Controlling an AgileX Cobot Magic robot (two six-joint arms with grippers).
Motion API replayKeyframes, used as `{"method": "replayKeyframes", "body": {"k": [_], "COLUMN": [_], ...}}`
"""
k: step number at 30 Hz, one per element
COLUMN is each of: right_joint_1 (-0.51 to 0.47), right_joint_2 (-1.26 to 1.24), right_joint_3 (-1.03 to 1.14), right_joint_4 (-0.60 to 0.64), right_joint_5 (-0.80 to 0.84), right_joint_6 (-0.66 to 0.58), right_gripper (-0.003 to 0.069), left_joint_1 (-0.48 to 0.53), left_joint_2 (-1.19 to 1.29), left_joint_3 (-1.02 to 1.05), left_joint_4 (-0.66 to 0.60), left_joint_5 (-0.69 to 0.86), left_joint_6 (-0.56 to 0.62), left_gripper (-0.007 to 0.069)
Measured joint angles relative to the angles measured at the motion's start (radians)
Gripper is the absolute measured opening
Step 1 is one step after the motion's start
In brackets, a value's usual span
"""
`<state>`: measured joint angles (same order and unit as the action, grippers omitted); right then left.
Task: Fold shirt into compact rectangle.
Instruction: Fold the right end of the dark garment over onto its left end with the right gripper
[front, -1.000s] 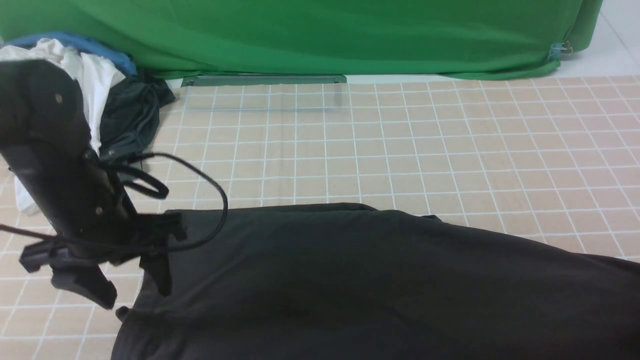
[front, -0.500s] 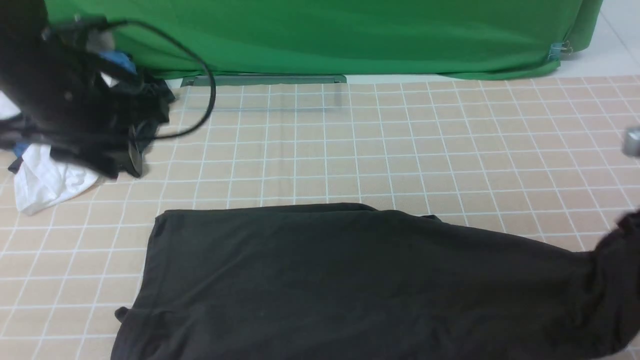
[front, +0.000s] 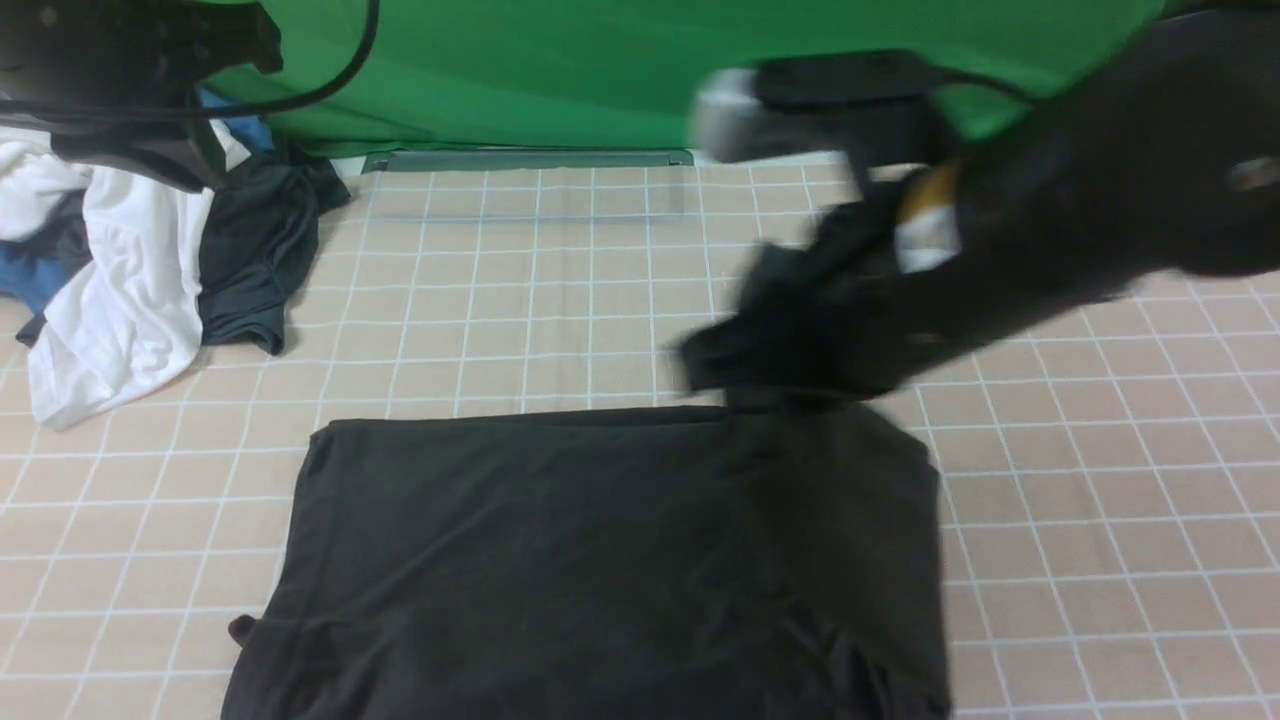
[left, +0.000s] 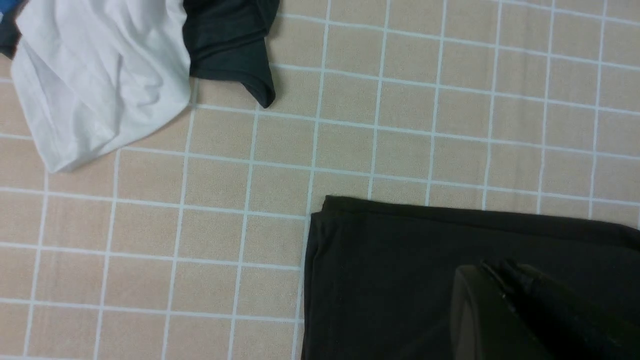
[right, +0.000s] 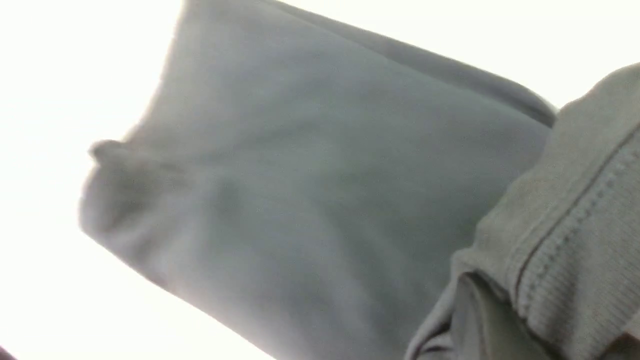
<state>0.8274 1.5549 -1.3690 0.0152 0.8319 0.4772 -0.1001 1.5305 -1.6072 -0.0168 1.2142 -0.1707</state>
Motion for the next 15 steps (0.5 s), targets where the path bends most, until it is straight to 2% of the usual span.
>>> {"method": "replayKeyframes", "body": {"k": [7, 15], "right_joint_1": [0.167, 0.222], "right_joint_2": [0.227, 0.408], "right_joint_3": [-0.158, -0.220], "right_joint_4": [0.004, 0.024], "right_joint_5": [-0.159, -0.280], "right_joint_6": [0.038, 0.040], "right_gripper": [0.0063, 0.0107], "left_joint_1": [0.000, 0.000], "left_joint_2": [0.000, 0.000], "left_joint_3": [0.000, 0.000], "left_joint_4": [0.005, 0.005], "left_joint_5": [0.001, 0.001], "left_joint_6": [0.000, 0.000], "left_gripper": [0.0015, 0.0015]}}
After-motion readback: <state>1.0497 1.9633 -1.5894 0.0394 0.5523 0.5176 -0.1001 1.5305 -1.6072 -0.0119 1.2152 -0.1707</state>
